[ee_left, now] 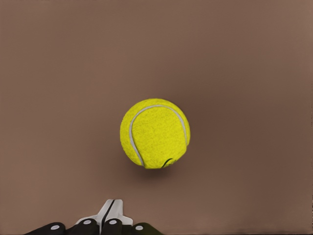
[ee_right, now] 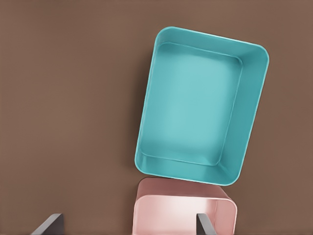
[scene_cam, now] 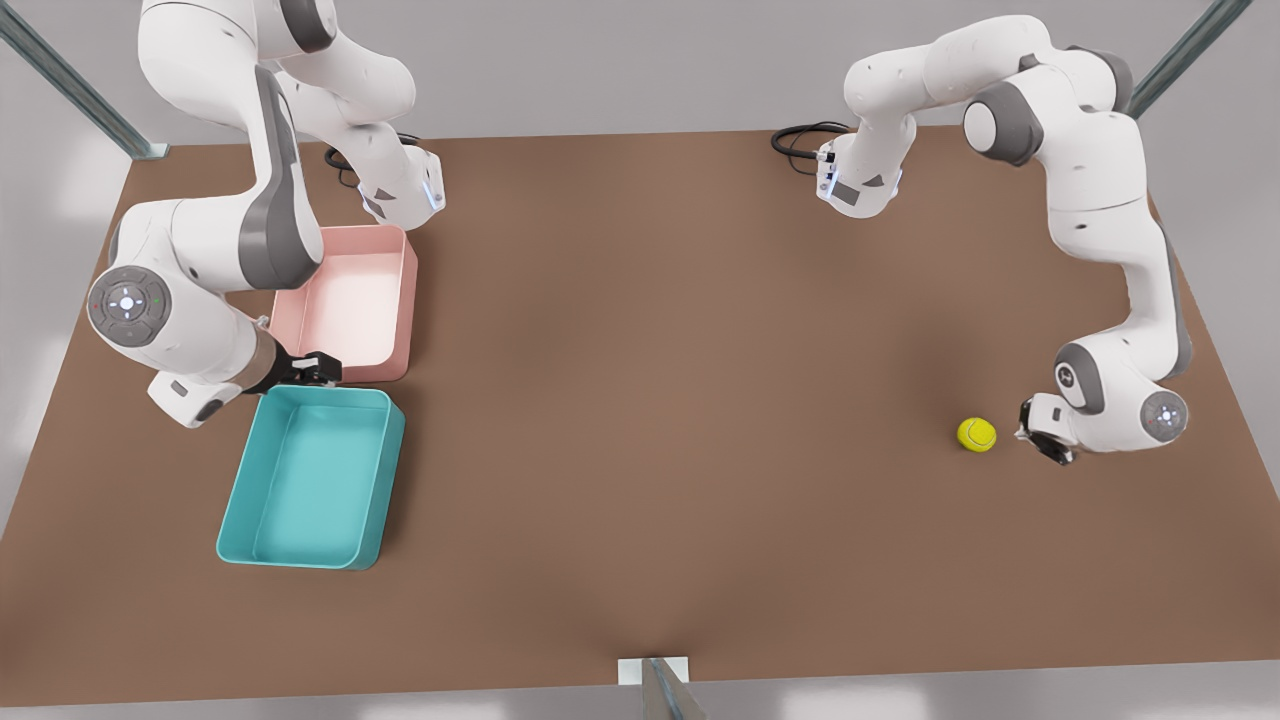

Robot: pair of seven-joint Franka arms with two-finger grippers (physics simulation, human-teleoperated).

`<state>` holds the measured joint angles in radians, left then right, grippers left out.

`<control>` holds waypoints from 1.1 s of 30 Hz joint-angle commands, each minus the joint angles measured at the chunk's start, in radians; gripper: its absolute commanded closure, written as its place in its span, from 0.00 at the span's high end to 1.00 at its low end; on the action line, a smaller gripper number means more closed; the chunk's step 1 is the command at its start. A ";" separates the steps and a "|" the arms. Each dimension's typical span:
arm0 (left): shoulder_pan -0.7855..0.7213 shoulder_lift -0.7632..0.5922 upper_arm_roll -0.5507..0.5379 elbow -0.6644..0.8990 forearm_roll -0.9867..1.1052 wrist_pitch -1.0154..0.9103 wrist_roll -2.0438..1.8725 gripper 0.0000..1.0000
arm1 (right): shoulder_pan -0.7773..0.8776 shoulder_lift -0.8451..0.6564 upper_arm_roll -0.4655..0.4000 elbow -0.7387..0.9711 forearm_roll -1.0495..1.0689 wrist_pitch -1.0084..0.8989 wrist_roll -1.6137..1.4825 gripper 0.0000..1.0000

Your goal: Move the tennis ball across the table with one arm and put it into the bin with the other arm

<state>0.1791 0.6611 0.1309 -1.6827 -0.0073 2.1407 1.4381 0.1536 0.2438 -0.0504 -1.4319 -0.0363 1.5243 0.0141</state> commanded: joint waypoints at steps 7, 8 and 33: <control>0.016 -0.035 0.001 -0.077 0.081 0.111 0.435 0.21 | -0.003 -0.012 -0.008 0.001 -0.008 0.005 -0.056 1.00; 0.016 -0.035 0.001 -0.077 0.081 0.116 0.496 0.21 | -0.003 -0.012 -0.008 0.001 -0.008 0.008 -0.056 1.00; -0.132 -0.029 -0.189 -0.074 0.050 0.068 -0.479 0.21 | 0.008 0.006 -0.002 0.001 -0.013 0.022 -0.056 1.00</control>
<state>0.0544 0.6369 -0.0212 -1.7590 0.0397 2.2620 1.6295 0.1609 0.2512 -0.0525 -1.4317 -0.0497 1.5457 -0.0300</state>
